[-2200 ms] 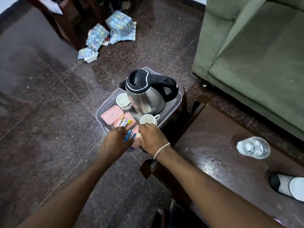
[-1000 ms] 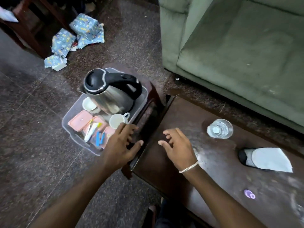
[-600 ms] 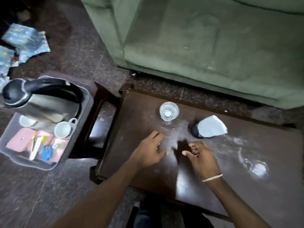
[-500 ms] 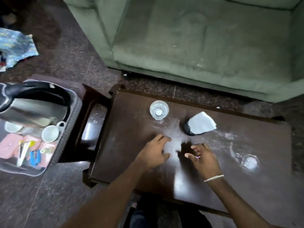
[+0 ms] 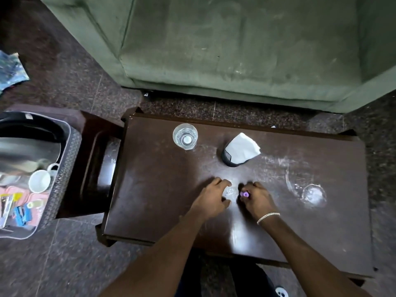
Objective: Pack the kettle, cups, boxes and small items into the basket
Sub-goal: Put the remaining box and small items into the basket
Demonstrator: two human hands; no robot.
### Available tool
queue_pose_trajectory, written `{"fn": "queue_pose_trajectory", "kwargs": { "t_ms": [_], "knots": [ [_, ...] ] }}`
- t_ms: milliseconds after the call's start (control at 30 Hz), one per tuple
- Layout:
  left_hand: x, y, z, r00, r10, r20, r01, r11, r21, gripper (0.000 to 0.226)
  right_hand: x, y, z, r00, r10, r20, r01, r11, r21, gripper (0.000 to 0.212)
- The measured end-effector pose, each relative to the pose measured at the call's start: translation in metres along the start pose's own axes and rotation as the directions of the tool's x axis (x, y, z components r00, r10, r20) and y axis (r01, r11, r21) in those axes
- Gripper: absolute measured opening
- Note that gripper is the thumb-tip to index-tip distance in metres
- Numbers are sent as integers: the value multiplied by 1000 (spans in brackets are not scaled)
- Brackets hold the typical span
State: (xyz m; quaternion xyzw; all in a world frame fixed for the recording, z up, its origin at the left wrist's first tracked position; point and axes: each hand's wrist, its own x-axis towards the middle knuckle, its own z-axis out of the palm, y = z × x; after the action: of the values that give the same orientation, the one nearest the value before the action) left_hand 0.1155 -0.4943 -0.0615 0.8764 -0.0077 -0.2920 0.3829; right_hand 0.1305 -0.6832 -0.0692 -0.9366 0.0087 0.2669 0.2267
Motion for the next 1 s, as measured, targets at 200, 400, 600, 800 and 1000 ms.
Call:
{"fn": "queue_pose_trajectory", "kwargs": {
  "t_ms": [200, 400, 600, 800, 1000],
  "knots": [
    [-7, -5, -7, 998, 39, -43, -39, 999, -18, 48, 1, -29, -13, 996, -77, -49, 79, 996, 38, 6],
    [-27, -18, -49, 984, 75, -162, -86, 994, -64, 45, 3, -95, -28, 967, -252, -48, 256, 961, 103, 6],
    [-64, -46, -117, 915, 81, -394, -117, 991, -67, 26, 3, -186, -33, 920, -389, -56, 393, 904, 172, 12],
    [-125, -91, -190, 788, -45, -615, -29, 994, -109, 19, -3, -300, -15, 805, -590, -55, 588, 785, 195, 11],
    [-184, -134, -239, 630, -203, -750, 89, 978, -189, 27, -11, -399, 23, 684, -729, -32, 712, 658, 244, 13]
  ]
}}
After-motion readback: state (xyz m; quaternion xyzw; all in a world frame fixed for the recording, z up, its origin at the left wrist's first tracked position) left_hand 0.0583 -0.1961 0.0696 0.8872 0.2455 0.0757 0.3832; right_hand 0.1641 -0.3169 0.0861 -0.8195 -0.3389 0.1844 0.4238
